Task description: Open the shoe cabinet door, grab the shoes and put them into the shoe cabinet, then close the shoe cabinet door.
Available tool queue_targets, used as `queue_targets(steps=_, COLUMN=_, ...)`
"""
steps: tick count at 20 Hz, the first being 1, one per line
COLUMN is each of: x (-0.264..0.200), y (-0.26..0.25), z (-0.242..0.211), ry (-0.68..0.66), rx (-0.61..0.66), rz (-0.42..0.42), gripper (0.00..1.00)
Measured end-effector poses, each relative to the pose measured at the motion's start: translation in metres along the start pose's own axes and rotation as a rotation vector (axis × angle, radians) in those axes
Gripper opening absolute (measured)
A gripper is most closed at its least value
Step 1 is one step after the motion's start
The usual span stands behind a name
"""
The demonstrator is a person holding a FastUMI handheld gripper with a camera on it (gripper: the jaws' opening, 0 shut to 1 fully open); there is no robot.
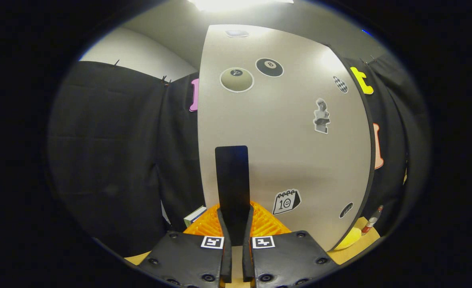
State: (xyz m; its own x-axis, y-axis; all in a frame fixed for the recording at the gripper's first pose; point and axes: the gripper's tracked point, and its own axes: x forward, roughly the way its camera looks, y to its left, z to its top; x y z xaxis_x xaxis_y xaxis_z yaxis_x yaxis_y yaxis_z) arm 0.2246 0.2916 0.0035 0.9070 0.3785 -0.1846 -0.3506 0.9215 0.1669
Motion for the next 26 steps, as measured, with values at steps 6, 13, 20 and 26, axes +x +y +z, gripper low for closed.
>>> queue_targets(steps=6, x=-0.030, y=-0.011, z=0.000, ry=0.010, rx=0.012, rz=-0.010, gripper=0.12)
queue_targets(steps=13, x=-0.063, y=-0.030, z=0.001, ry=0.018, rx=0.051, rz=0.014, gripper=0.12)
queue_targets(steps=20, x=-0.113, y=-0.064, z=0.003, ry=0.051, rx=0.032, rz=0.061, gripper=0.11)
queue_targets(steps=26, x=-0.143, y=-0.097, z=0.006, ry=0.041, rx=-0.005, rz=0.069, gripper=0.11)
